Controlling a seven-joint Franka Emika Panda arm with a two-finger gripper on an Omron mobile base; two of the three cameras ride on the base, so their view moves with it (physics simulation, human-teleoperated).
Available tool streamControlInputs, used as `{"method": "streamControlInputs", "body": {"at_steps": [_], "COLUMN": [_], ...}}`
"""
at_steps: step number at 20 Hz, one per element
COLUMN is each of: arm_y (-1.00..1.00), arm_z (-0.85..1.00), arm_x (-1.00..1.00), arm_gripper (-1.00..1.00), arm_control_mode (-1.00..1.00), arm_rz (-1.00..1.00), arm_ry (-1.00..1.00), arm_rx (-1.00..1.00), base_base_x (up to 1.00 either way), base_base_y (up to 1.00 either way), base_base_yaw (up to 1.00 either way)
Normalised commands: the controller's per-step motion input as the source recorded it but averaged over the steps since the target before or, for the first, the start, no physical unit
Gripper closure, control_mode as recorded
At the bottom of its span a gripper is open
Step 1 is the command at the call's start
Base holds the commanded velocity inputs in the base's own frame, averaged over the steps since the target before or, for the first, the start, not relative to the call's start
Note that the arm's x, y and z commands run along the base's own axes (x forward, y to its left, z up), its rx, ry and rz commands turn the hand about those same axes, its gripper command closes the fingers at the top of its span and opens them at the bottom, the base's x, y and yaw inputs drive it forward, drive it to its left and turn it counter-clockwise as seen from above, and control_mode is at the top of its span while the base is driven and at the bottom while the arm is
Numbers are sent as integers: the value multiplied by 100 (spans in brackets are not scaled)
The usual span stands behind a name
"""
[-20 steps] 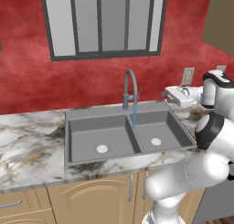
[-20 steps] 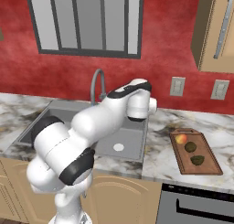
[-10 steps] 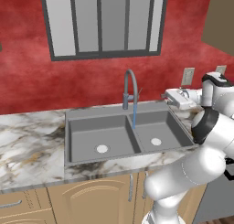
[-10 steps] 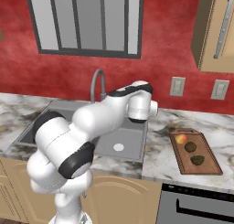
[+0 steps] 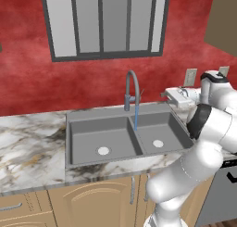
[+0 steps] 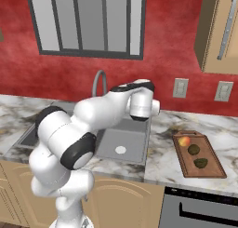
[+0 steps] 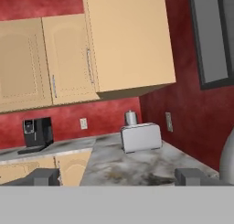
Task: Pick the kiwi, mango, kiwi from the sink and place them on the cutting board to airdry. Then turn off the sink faucet.
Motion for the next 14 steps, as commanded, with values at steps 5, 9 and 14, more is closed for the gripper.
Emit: {"method": "streamControlInputs", "body": {"at_steps": [5,9,14], "arm_y": [-9,-4,-3], "arm_z": [-4,-6,-4], "arm_x": [12,8,9], "arm_gripper": [-100,-100,-100], "arm_control_mode": [-100,-100,-100], "arm_rz": [-2,-3,-4], "arm_ry": [0,0,0], "arm_rx": [0,0,0], "base_base_x": [0,0,0], "base_base_y": [0,0,0], "base_base_yaw": [0,0,0]}}
